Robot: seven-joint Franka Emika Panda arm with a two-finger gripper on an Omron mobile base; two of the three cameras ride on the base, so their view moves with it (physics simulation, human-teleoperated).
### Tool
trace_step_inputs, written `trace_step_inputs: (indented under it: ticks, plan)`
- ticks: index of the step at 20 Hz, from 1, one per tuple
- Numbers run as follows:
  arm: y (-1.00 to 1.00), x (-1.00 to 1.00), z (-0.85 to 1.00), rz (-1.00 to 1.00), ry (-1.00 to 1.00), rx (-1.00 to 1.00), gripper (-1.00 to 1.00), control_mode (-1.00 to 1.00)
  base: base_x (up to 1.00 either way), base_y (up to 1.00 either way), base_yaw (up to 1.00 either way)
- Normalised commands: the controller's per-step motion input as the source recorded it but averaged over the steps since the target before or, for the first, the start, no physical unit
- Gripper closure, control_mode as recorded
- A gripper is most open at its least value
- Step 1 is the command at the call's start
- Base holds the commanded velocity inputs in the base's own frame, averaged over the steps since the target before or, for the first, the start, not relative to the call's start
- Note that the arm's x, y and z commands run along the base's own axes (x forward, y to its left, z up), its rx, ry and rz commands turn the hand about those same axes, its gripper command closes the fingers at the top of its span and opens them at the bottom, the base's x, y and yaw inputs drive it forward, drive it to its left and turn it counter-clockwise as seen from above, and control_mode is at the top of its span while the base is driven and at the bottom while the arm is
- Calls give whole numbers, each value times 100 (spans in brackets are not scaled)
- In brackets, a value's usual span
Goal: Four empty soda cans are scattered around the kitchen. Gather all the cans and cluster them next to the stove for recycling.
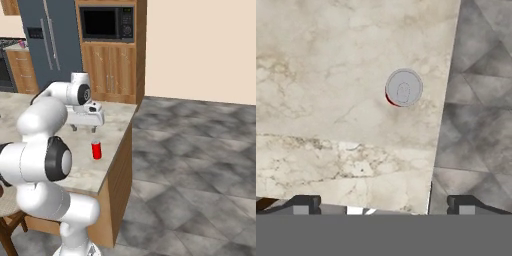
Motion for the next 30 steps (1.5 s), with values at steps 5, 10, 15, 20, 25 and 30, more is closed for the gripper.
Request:
trace_step_inputs:
  ticks: [5,10,15,20,25,30]
  plan:
    - [0,3,-24,0,4,-5,-100,-100,0,0,0]
    - [0,7,-23,0,3,-4,-100,-100,0,0,0]
    - [0,16,-19,0,2,-1,-100,-100,0,0,0]
    - [-1,19,-12,0,1,0,-100,-100,0,0,0]
    - [-3,22,-12,0,1,0,-100,-100,0,0,0]
    - [-1,21,-14,0,-1,0,-100,-100,0,0,0]
